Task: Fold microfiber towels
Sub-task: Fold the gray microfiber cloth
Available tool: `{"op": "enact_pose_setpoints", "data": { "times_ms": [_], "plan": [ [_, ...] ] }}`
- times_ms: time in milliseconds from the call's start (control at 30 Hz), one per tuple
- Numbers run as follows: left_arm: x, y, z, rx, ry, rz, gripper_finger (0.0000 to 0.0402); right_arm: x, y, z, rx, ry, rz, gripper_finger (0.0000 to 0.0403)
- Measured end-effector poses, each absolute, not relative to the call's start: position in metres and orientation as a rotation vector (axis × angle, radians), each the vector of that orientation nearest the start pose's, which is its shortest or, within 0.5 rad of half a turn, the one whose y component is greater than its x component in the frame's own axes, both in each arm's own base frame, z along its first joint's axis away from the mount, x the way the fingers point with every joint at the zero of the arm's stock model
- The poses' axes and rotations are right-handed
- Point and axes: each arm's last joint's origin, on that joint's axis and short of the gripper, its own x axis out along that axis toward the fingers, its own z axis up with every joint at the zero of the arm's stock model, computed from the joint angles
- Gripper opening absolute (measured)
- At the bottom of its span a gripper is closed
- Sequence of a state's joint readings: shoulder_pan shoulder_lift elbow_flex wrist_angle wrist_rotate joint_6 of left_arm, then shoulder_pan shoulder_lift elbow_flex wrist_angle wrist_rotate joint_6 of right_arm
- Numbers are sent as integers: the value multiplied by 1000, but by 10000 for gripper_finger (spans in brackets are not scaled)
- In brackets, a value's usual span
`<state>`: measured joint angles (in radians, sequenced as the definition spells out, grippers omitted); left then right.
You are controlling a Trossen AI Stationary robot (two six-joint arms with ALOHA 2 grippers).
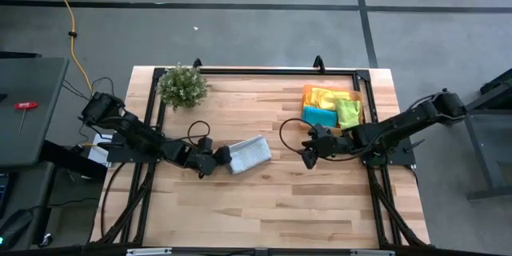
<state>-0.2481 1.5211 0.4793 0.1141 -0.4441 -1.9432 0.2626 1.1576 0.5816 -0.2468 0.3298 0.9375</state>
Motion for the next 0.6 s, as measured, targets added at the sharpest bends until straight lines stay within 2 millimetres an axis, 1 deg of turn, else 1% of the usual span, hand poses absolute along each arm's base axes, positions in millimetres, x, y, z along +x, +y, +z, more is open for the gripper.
{"op": "enact_pose_setpoints", "data": {
  "times_ms": [133,200,300,500,533,600],
  "plan": [
    [234,-45,111,-1474,332,937,209,212,47,193,647,670,-430,204],
    [234,-42,111,-1481,317,947,197,213,47,193,648,664,-431,204],
    [236,-39,112,-1476,306,946,156,213,47,194,652,655,-427,204],
    [240,-37,115,-1454,301,890,22,214,47,195,670,632,-449,204],
    [241,-37,115,-1455,297,883,13,214,47,195,672,630,-452,204],
    [241,-37,119,-1453,289,862,16,214,46,195,671,628,-454,204]
  ]
}}
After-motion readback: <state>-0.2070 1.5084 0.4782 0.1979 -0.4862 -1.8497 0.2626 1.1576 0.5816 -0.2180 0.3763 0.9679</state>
